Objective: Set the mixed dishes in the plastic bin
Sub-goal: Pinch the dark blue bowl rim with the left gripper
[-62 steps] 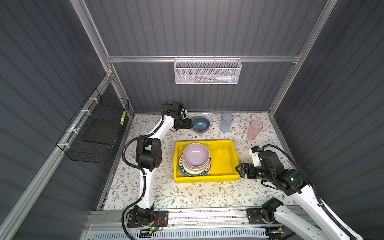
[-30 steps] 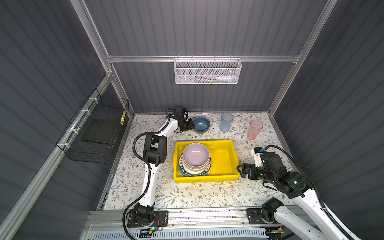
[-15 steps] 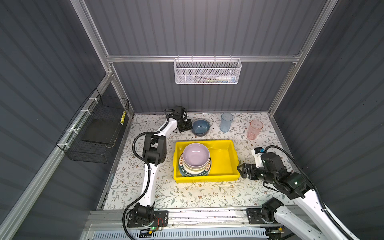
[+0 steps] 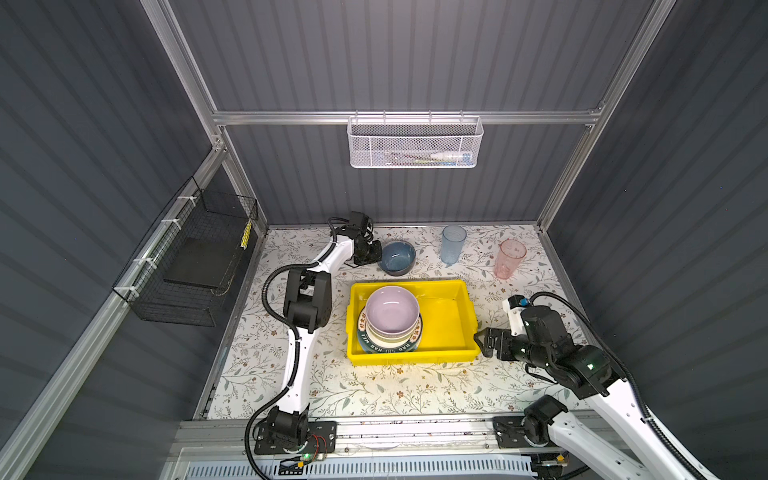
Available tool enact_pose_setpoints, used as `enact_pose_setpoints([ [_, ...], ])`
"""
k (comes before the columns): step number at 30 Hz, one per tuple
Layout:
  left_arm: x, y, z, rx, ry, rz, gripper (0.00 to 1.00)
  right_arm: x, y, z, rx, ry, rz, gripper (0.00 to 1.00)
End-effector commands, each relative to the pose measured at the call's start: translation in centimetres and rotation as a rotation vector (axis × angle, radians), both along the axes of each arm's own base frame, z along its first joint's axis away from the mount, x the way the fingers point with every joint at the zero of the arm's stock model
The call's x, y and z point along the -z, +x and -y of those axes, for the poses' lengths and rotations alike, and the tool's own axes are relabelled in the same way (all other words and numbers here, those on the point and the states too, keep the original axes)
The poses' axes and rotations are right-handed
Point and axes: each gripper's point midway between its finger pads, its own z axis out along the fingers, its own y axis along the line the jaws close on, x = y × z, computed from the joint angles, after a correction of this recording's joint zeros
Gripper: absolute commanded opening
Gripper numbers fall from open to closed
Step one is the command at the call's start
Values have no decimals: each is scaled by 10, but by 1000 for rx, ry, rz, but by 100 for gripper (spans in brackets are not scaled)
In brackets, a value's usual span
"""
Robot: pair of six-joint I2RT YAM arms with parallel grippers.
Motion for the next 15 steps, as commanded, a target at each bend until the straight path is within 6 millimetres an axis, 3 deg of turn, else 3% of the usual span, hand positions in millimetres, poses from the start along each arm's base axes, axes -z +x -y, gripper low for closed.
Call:
enact_pose_setpoints([
  [1,-61,3,-10,-5,-9,118,0,0,-1,0,1,5,5,97],
  [15,-124,-5,-27,-27,4,219,0,2,1,-3,-8,10,7,97],
])
